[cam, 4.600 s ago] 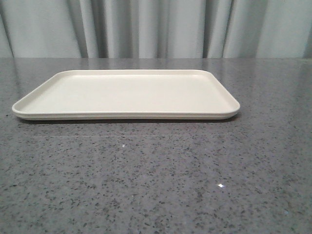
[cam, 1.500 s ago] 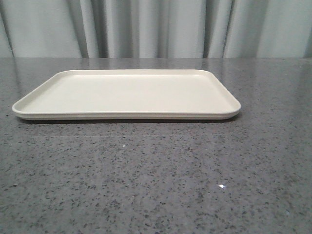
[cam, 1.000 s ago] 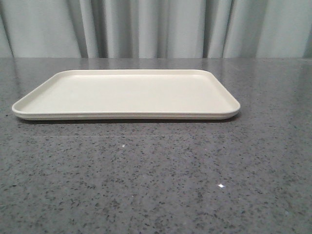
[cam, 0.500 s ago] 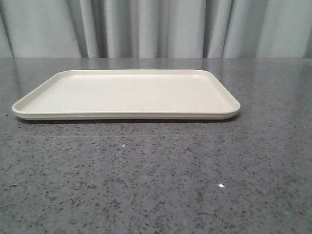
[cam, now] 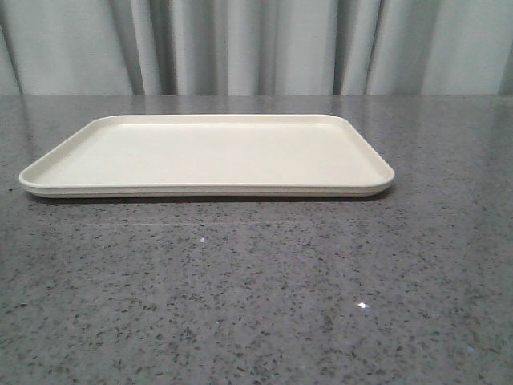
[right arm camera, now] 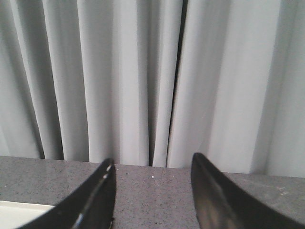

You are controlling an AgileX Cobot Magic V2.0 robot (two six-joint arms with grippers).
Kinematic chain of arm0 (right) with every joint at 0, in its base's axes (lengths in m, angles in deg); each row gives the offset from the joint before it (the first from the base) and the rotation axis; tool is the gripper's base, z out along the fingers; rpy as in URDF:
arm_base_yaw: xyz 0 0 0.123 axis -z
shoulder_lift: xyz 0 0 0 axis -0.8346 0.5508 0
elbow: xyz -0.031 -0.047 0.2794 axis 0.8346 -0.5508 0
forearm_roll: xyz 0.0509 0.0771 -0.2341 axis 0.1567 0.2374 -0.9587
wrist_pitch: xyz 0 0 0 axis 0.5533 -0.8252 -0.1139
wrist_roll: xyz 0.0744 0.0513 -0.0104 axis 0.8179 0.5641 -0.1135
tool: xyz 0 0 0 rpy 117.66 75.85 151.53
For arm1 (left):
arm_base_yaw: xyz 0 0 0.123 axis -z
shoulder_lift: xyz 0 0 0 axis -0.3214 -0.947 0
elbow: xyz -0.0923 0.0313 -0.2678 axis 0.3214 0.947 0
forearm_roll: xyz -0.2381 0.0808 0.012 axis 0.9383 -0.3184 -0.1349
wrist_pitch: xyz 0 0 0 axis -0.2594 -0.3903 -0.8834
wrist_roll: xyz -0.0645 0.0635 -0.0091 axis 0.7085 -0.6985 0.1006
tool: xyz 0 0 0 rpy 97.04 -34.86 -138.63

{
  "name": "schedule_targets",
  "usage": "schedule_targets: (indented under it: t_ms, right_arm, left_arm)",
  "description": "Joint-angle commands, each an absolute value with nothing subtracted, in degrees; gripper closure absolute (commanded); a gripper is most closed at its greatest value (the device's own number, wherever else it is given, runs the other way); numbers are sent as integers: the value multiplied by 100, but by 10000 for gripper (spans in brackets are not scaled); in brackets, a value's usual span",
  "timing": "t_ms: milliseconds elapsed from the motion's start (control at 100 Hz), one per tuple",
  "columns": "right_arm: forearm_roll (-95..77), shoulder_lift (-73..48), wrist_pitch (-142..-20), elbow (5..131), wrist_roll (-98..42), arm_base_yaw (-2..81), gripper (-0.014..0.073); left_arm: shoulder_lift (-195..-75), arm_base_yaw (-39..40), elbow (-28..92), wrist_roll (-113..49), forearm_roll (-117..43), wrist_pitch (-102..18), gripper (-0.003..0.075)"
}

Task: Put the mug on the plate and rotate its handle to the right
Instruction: 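Lower the left gripper into the white mug and grip its rim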

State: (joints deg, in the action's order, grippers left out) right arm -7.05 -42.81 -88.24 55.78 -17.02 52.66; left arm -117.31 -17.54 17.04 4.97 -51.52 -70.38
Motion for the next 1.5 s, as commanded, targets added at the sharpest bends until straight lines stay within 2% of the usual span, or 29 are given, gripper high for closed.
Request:
schedule_targets:
  t_ms: [0,150,280,580,720,1100,1250,1490]
  right_arm:
    - [-703,-4197,-8297,5766,-1765,5279,203]
    - [-703,-4197,-8094,5766,-1765,5279,203]
    - [-703,-4197,-8039,5766,-1765,5279,203]
    - [-791,-4186,-8041,5818,-1765,5279,203]
    - [-920,-3972,-8378,6316,-1765,5279,203]
    - [-1198,-2924,-9411,8067,-1765,5279,203]
    - [-1198,-2697,-9517,8191,-1765,5279,203]
    - [-1198,-2449,-9569,8191,-1765,5279,203]
  left_arm:
    - [-11907,-1759,1394,471,-5097,-6890,570]
    - [-12008,-1759,1222,471,-5087,-7150,402]
    - [-12020,-1759,1069,471,-5099,-7397,321]
    - [-11984,-1759,931,471,-5156,-7355,321]
    - [-12033,-1759,736,471,-5278,-7579,321]
    - [-12950,-1759,-948,471,-6635,-9516,321]
    - [-13240,-1759,-1047,577,-7303,-10154,321]
    - [-13508,-1759,-814,824,-7573,-10145,321]
